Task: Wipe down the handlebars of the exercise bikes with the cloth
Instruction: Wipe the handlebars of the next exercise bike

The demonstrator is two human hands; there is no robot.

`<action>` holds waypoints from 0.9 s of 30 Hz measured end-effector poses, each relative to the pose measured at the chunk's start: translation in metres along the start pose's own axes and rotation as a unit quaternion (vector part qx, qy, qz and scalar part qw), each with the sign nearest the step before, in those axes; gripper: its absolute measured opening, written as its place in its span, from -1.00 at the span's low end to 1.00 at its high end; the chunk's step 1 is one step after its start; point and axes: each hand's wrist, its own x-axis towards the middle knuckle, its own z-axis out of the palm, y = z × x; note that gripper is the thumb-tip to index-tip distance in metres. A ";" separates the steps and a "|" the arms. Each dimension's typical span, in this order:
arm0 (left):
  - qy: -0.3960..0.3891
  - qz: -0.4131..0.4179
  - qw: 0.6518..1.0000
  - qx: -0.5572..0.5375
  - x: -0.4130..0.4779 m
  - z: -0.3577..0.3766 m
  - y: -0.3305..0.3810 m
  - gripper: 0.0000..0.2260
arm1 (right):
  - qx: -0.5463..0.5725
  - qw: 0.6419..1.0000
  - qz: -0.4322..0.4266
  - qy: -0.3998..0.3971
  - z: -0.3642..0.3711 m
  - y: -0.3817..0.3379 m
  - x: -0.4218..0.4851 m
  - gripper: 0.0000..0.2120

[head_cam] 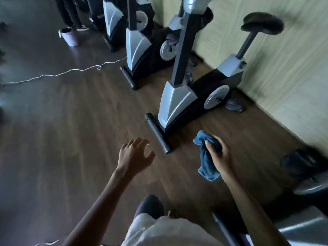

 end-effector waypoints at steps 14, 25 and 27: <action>-0.065 0.394 0.915 -0.054 0.363 -0.011 0.163 -0.37 | -0.125 0.919 -0.006 0.373 -0.060 -0.071 0.160 -0.81; -0.066 0.654 0.743 -0.127 0.365 -0.008 0.406 -0.49 | -0.153 0.780 0.016 0.607 -0.169 -0.113 0.111 -0.70; -0.046 0.692 0.700 -0.171 0.351 -0.017 0.452 -0.56 | -0.148 0.751 0.002 0.644 -0.192 -0.128 0.098 -0.79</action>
